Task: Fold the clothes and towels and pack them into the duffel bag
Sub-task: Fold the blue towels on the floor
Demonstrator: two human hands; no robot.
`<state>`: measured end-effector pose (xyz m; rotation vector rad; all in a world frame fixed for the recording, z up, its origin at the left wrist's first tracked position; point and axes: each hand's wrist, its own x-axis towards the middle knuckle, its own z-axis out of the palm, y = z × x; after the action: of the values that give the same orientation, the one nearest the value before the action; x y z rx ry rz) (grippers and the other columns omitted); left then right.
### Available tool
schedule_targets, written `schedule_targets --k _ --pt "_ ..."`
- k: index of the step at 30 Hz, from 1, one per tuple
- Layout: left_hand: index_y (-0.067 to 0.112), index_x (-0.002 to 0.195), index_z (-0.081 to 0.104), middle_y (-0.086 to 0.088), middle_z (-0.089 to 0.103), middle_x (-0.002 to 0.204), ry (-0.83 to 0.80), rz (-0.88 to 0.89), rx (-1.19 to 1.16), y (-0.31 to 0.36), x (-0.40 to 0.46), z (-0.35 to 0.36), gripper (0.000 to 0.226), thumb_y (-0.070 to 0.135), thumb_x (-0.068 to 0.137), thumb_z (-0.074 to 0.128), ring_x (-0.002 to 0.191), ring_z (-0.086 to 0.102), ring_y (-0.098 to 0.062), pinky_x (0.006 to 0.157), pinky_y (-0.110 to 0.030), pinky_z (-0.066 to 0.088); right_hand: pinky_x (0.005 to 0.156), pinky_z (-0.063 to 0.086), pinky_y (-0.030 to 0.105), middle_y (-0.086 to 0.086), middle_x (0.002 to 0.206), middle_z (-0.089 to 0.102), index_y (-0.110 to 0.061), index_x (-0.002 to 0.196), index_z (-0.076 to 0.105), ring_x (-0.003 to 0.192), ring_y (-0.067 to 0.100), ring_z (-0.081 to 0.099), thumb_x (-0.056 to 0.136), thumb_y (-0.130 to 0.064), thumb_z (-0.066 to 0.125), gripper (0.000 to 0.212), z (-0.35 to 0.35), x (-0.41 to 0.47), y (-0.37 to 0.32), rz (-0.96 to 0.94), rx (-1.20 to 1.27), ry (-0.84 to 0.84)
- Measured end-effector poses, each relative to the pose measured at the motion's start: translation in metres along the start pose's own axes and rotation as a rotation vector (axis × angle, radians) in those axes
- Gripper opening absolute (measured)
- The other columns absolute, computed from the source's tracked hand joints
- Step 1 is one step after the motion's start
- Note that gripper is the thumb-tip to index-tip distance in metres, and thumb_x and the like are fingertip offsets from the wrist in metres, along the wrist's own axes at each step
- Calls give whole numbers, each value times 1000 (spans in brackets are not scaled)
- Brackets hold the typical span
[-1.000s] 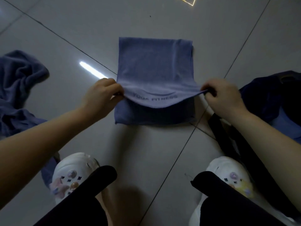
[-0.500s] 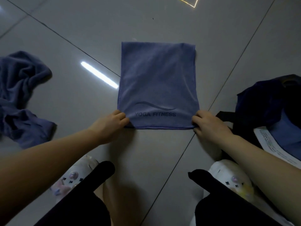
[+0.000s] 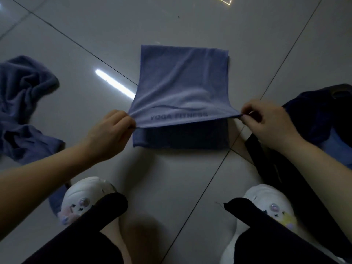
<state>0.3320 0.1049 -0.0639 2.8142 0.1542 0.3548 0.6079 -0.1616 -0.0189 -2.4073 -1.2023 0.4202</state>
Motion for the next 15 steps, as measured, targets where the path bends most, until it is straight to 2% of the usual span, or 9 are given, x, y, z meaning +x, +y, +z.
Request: schedule_targets --k 3,6,8,10,13,15 --pt "8 92 57 -17 60 88 -170 12 32 -6 -17 15 16 18 88 44 73 58 -35 57 -40 52 64 38 32 10 85 59 -7 88 62 75 28 54 85 -6 64 3 19 -10 9 -78 -104 -152" --pt "7 95 64 -17 61 98 -392 4 68 -7 -24 34 34 20 83 36 85 60 -38 63 -42 56 61 33 32 9 96 56 -8 93 59 85 30 55 88 -14 60 8 55 -20 24 -140 -336 -423" --pt "8 96 65 -16 61 96 -459 19 99 -7 -21 43 38 22 81 33 85 60 -37 61 -42 56 57 29 30 11 93 57 -8 91 60 79 32 57 82 -14 68 13 68 -22 30 -205 -430 -398" --pt "9 91 63 -14 60 88 -502 37 127 -5 -16 43 33 22 79 35 78 60 -36 55 -41 54 50 27 27 13 79 57 -7 79 59 63 33 56 69 -10 77 20 71 -21 28 -268 -478 -364" --pt "10 86 63 -12 59 79 -499 75 177 -2 -13 38 17 13 69 65 67 60 -34 51 -34 51 43 30 28 12 67 53 -7 67 57 49 29 50 56 -8 80 26 72 -18 23 -397 -593 -315" --pt "10 83 62 -11 59 76 -496 86 167 -1 -12 37 29 5 59 77 64 59 -33 48 -33 50 41 29 27 11 66 52 -8 67 56 48 28 49 53 -7 82 30 73 -19 18 -428 -593 -348"
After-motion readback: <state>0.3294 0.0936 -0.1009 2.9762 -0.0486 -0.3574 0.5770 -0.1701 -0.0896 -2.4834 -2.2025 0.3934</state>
